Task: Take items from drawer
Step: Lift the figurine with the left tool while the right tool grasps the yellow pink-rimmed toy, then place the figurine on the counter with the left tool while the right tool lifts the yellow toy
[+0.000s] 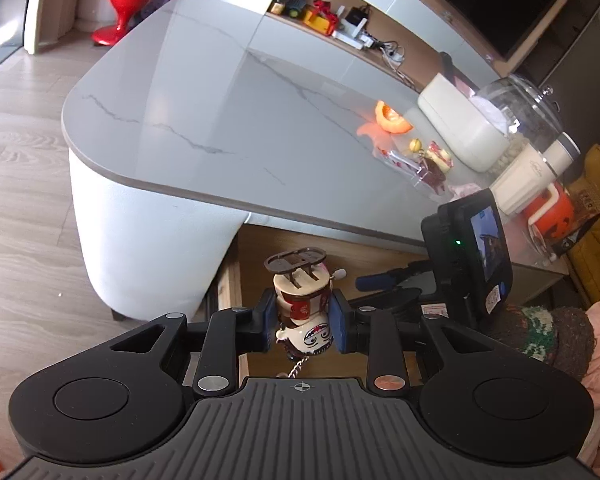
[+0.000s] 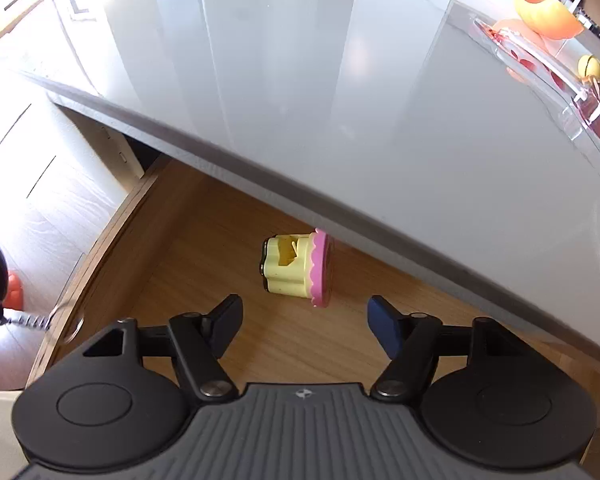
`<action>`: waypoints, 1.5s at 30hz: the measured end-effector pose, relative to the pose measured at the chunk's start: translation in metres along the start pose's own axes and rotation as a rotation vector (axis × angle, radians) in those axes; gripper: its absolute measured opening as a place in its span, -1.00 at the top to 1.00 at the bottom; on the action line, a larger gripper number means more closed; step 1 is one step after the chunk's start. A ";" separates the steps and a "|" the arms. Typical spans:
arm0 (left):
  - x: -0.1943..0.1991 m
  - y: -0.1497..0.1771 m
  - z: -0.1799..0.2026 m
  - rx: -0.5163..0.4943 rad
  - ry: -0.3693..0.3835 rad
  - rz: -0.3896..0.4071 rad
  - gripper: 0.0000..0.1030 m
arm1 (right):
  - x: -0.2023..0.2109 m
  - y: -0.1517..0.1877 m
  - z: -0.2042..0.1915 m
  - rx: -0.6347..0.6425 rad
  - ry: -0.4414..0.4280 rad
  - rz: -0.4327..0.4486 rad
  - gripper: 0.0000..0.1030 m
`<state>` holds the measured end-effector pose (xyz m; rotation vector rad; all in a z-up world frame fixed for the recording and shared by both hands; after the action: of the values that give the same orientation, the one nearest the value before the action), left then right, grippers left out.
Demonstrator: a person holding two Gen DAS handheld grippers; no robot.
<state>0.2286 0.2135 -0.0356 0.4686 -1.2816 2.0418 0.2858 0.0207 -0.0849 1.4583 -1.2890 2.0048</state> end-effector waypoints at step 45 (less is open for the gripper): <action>-0.109 -0.089 0.159 -0.232 -0.097 0.094 0.41 | 0.199 0.142 0.129 -0.283 -0.132 0.348 0.19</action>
<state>0.3611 0.0594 0.0273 0.4106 -1.6038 1.9339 0.1762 -0.2041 0.0321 1.3209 -1.9075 1.8449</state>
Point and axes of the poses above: each gripper's, at about its wrist camera, not at the fingertips, and x roughly against the way its jaws point, z to its right, y to its underside, the point moved 10 cm from there along -x, roughly the way its jaws point, and after that the axes turned 6 degrees about z, right-handed, at the moved point
